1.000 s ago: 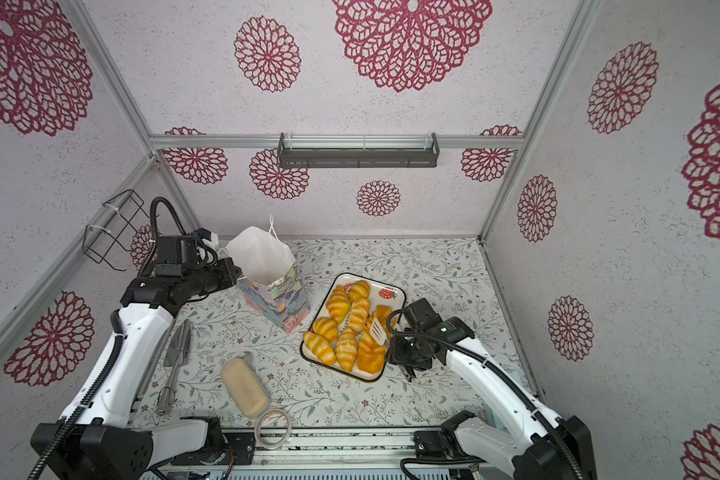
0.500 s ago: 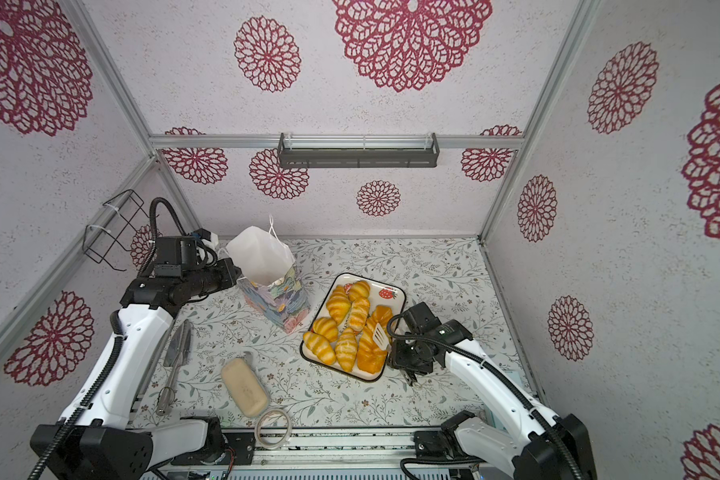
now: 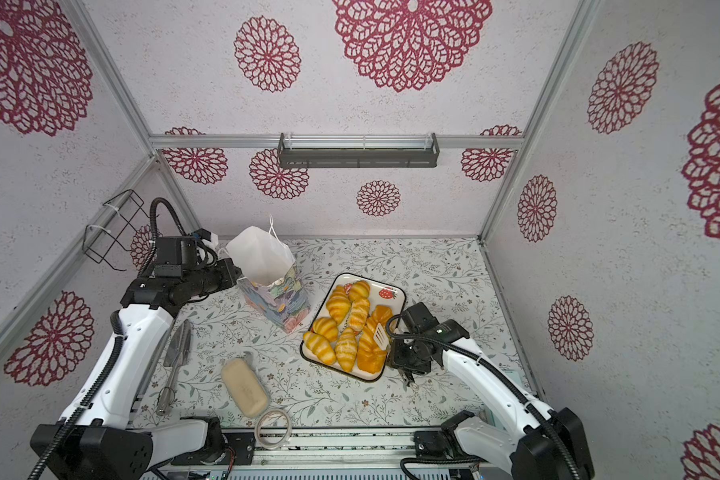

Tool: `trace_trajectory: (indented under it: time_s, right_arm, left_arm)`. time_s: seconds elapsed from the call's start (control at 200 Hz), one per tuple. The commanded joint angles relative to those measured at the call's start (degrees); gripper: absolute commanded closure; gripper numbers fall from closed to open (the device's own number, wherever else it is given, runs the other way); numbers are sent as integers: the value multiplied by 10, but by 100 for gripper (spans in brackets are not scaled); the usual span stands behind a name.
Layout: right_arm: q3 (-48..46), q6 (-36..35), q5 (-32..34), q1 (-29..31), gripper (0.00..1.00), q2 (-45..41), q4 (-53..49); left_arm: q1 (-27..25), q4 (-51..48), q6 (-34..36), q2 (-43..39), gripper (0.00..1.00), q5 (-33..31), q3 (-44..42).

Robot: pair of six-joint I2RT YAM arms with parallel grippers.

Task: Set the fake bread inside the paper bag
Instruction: 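Lower the tongs and pinch the long twisted bread on the tray, then lift the twisted bread in the tongs and carry it toward the bag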

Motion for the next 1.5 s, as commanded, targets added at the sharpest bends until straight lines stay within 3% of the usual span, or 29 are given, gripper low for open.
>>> trace_trajectory:
  time_s: [0.0,0.665,1.156,1.496]
  right_arm:
    - [5,3,-4,-1,53,2,15]
    - [28,7,39,-1,76,-19,8]
    - [89,0,68,-2,78,-60,-50]
    - [155,-22,67,-1,78,-46,3]
  left_arm:
    - [-2,6,5,-10,100,3,-6]
    - [-1,5,4,-6,100,0,-2]
    - [-2,-1,1,0,100,1,9]
    - [-3,-7,1,3,100,-1,14]
